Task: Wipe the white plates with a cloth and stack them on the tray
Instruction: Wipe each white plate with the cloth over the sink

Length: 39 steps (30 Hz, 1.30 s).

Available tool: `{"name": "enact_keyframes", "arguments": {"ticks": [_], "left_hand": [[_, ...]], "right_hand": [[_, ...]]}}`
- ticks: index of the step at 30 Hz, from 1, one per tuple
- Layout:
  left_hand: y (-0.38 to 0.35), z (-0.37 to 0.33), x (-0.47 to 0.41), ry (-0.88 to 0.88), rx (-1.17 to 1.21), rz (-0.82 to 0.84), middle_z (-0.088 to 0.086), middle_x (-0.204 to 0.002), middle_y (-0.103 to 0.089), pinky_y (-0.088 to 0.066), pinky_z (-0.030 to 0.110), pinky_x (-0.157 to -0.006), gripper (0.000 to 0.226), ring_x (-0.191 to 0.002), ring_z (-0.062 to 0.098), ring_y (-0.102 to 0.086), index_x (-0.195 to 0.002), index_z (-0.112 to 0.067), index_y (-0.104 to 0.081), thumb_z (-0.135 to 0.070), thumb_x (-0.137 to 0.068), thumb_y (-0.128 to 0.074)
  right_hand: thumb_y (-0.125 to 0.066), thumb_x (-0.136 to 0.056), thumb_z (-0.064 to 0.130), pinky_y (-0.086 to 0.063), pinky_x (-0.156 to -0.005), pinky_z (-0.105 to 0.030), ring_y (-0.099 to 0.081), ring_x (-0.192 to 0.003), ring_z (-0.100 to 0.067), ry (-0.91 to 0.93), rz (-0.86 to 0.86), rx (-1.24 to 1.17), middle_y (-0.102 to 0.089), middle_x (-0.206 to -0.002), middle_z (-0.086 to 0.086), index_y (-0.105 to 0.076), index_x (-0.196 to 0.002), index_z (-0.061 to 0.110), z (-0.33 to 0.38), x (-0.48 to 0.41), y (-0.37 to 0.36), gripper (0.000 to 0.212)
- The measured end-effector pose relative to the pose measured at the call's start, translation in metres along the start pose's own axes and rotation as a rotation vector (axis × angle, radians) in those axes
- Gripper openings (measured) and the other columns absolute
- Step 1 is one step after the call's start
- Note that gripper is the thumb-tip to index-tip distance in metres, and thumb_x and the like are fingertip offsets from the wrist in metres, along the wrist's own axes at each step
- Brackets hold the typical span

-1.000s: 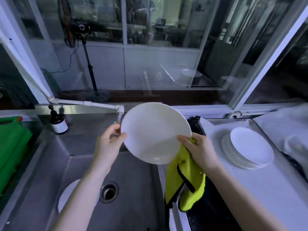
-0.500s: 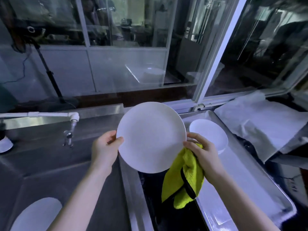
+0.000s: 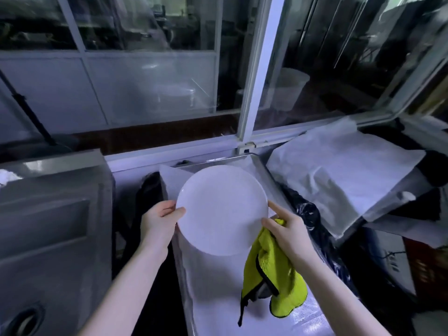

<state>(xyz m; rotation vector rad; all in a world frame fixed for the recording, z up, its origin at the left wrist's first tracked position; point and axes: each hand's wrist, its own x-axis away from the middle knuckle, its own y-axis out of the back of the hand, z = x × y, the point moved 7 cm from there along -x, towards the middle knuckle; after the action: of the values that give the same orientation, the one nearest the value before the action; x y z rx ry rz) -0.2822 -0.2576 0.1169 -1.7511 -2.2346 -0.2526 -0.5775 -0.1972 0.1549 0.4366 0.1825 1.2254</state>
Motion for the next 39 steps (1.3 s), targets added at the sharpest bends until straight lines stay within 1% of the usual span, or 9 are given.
{"name": "enact_keyframes", "arguments": {"ticks": [2, 6, 12, 16, 20, 25, 31, 35, 39], "left_hand": [[-0.023, 0.011, -0.01, 0.031, -0.013, 0.025, 0.001, -0.095, -0.076, -0.058, 0.033, -0.074, 0.019, -0.083, 0.017, -0.07, -0.099, -0.019, -0.073, -0.003, -0.09, -0.07], [-0.057, 0.025, -0.028, 0.074, -0.074, 0.062, -0.004, -0.093, -0.077, -0.056, 0.022, -0.065, 0.035, -0.088, 0.014, -0.071, -0.102, -0.024, -0.072, 0.007, -0.089, -0.061], [-0.08, 0.035, -0.048, 0.076, -0.221, 0.033, 0.006, -0.101, -0.077, -0.055, 0.047, -0.099, 0.045, -0.102, 0.03, -0.071, -0.113, -0.025, -0.073, 0.008, -0.083, -0.064], [-0.087, 0.038, -0.057, 0.038, -0.269, -0.006, -0.001, -0.093, -0.075, -0.056, 0.033, -0.09, 0.047, -0.094, 0.021, -0.07, -0.102, -0.034, -0.072, 0.008, -0.081, -0.067], [-0.085, 0.04, -0.063, -0.014, -0.358, -0.027, -0.01, -0.086, -0.071, -0.044, 0.016, -0.069, 0.051, -0.081, 0.006, -0.065, -0.118, -0.025, -0.072, 0.009, -0.08, -0.067], [-0.084, 0.041, -0.069, -0.046, -0.461, -0.045, 0.004, -0.103, -0.069, -0.051, 0.027, -0.085, 0.052, -0.092, 0.02, -0.066, -0.124, -0.024, -0.072, 0.005, -0.081, -0.069], [-0.087, 0.048, -0.075, -0.063, -0.49, -0.012, 0.014, -0.118, -0.063, -0.046, 0.026, -0.085, 0.055, -0.09, 0.016, -0.063, -0.131, -0.029, -0.068, 0.0, -0.085, -0.068], [-0.079, 0.051, -0.075, -0.062, -0.509, -0.016, 0.008, -0.12, -0.056, -0.045, 0.027, -0.088, 0.057, -0.095, 0.015, -0.061, -0.14, -0.029, -0.059, -0.01, -0.087, -0.072], [-0.061, 0.047, -0.059, -0.096, -0.43, -0.056, -0.001, -0.111, -0.059, -0.046, 0.027, -0.085, 0.051, -0.094, 0.012, -0.06, -0.134, -0.034, -0.061, -0.02, -0.088, -0.075]], "right_hand": [[-0.069, -0.081, 0.015, -0.051, -0.087, -0.039, -0.064, -0.083, -0.018, -0.023, 0.014, 0.026, -0.067, -0.076, 0.001, -0.064, -0.121, 0.041, -0.015, -0.021, 0.008, 0.048], [-0.065, -0.082, 0.011, -0.047, -0.074, -0.036, -0.049, -0.07, -0.017, -0.046, 0.085, 0.038, -0.052, -0.071, -0.007, -0.061, -0.121, 0.044, -0.042, -0.057, 0.01, 0.051], [-0.067, -0.08, 0.011, -0.048, -0.07, -0.035, -0.051, -0.065, -0.018, -0.097, 0.136, 0.042, -0.053, -0.066, -0.009, -0.054, -0.134, 0.041, -0.064, -0.099, 0.001, 0.064], [-0.071, -0.079, 0.011, -0.044, -0.066, -0.029, -0.054, -0.065, -0.015, -0.132, 0.124, 0.079, -0.055, -0.067, -0.005, -0.045, -0.145, 0.034, -0.075, -0.117, -0.007, 0.074], [-0.072, -0.078, 0.013, -0.041, -0.06, -0.024, -0.051, -0.057, -0.007, -0.145, 0.15, 0.105, -0.048, -0.053, 0.01, -0.045, -0.145, 0.036, -0.081, -0.125, -0.016, 0.076], [-0.073, -0.076, 0.013, -0.035, -0.056, -0.024, -0.043, -0.042, -0.001, -0.172, 0.124, 0.131, -0.04, -0.043, 0.01, -0.046, -0.144, 0.035, -0.089, -0.129, -0.022, 0.076], [-0.072, -0.076, 0.013, -0.041, -0.059, -0.026, -0.045, -0.049, -0.007, -0.178, 0.12, 0.124, -0.045, -0.051, 0.006, -0.046, -0.144, 0.035, -0.092, -0.131, -0.022, 0.076], [-0.072, -0.082, 0.021, -0.037, -0.05, -0.011, -0.047, -0.051, -0.004, -0.142, 0.027, 0.143, -0.045, -0.053, 0.006, -0.04, -0.147, 0.031, -0.083, -0.121, -0.015, 0.073], [-0.073, -0.082, 0.028, -0.038, -0.053, -0.009, -0.054, -0.06, 0.003, -0.069, -0.087, 0.101, -0.053, -0.068, 0.009, -0.058, -0.127, 0.033, -0.061, -0.091, -0.006, 0.048]]}}
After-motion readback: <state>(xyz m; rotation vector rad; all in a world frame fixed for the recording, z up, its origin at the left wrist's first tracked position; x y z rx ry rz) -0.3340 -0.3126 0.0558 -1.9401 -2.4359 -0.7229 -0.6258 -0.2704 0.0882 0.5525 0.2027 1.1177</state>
